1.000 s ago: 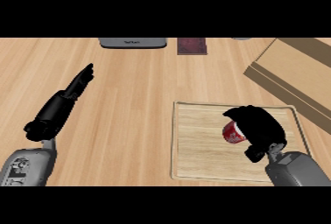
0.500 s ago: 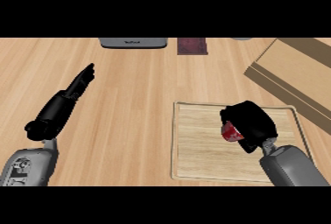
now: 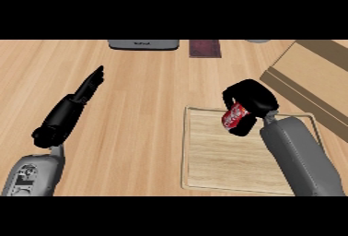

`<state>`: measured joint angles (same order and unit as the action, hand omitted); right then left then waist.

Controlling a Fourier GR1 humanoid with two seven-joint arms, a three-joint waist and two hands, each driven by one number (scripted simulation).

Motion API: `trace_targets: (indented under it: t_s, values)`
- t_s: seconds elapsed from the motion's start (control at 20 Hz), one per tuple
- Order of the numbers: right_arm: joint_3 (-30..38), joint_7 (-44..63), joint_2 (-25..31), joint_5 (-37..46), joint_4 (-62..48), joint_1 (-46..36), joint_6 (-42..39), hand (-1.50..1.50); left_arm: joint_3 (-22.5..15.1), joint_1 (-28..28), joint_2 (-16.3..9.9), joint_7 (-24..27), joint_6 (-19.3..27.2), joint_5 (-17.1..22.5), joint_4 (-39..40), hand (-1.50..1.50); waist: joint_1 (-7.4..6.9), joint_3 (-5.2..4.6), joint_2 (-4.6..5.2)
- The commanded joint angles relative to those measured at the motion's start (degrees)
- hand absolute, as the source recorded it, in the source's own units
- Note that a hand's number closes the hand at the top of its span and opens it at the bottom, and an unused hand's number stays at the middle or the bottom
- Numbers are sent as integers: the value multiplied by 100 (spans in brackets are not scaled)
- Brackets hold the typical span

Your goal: Pick the can from the tray and place it in the cardboard box

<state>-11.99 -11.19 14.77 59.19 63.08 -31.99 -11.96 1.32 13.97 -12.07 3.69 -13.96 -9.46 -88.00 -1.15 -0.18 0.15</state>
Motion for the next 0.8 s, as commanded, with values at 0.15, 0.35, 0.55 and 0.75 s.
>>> trace_targets:
  t_s: [0.15,0.35,0.55,0.75]
  values:
    - [217,-370,-37,114,256,-352,776,150,-8,-39,67,-192,57,-75,-90,0,103,18,-17]
    - [444,-276,297,-39,1334,-88,443,150,246,-141,-147,114,-150,107,-79,0,146,16,-31]
    - [1210,659,190,-388,1812,-305,398,150,190,-43,-14,19,51,-36,81,0,225,16,-51]
    - [2336,1150,344,-981,1296,-842,375,150,134,-36,-37,-18,-14,-60,35,0,143,20,-16]
